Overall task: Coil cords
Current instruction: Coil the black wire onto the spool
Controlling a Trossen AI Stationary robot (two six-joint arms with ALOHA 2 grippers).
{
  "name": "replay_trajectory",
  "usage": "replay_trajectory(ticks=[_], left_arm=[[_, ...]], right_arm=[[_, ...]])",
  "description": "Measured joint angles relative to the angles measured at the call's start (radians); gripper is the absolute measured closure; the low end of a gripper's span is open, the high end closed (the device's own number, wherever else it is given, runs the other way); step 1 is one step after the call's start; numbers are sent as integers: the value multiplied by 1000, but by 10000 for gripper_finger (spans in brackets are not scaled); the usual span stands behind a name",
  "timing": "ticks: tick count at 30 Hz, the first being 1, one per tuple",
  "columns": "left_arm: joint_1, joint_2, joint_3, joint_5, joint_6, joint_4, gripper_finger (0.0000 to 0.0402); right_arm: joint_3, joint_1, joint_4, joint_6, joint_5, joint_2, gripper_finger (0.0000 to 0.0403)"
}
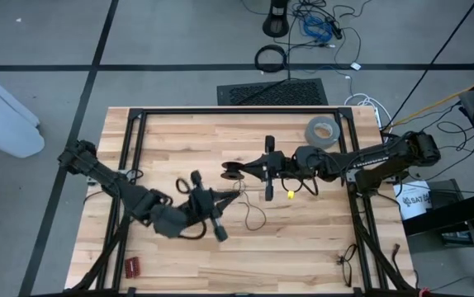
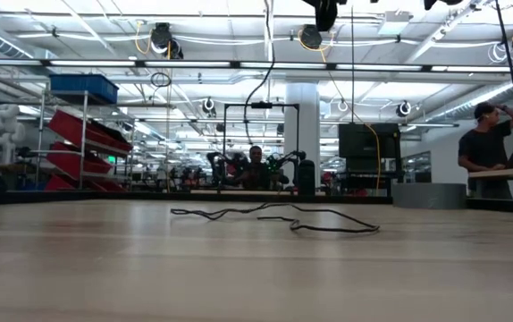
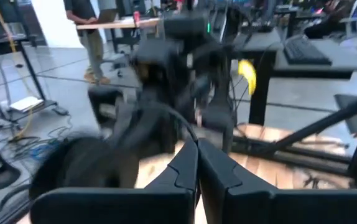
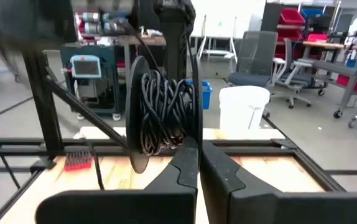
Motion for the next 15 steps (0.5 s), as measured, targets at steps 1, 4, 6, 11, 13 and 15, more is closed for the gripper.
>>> replay_trajectory(ticks=[1,4,6,11,13,15], left_arm=[[16,0,12,20,2,1,391],[70,0,22,99,-6,2,396],[105,5,22,158,-31,-1,398],[165,47,22,259,-109,4,400],[166,62,21,271,-122,-2,400],[157,73,21,277,-123,7,400]], right_arm=[[0,0,-4,0,3,4,403],[0,0,9,2,3,16,403],[0,0,21,4,3,21,403],[0,0,33,26,3,22,403],[0,0,28,26,7,22,403],[0,0,30,31,6,22,403]])
